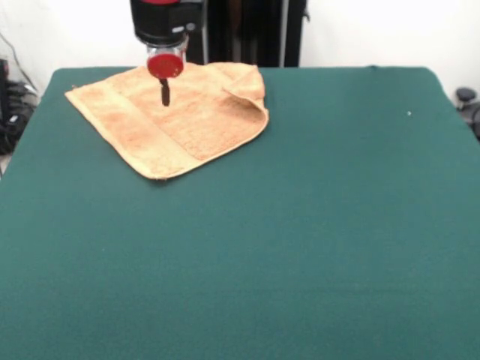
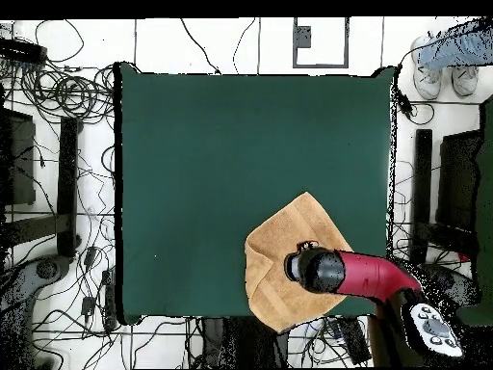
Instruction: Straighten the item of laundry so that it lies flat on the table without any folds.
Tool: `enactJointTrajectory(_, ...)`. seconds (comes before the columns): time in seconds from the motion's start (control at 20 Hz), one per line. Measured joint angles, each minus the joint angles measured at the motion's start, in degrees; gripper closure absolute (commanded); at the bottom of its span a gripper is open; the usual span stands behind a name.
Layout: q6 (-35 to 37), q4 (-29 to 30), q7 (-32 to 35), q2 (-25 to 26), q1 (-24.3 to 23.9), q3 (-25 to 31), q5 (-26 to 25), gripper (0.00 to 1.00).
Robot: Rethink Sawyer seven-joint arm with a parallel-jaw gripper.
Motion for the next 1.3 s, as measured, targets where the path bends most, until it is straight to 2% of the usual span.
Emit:
enactJointTrajectory(0.05, -5.9, 1.5, 0.0, -0.1, -1.1, 1.4, -0.6, 0.0)
enactJointTrajectory(0.3, -12.9, 3.9, 0.0, -0.1, -3.1, 4.3, -1.3, 0.0)
enactJointTrajectory(0.95, -13.0, 8.2, 0.0, 1.2, -5.6, 11.5, -1.4, 0.0)
enactJointTrajectory(1.3, -11.1, 8.3, 0.0, 3.4, -4.6, 11.8, -1.4, 0.0)
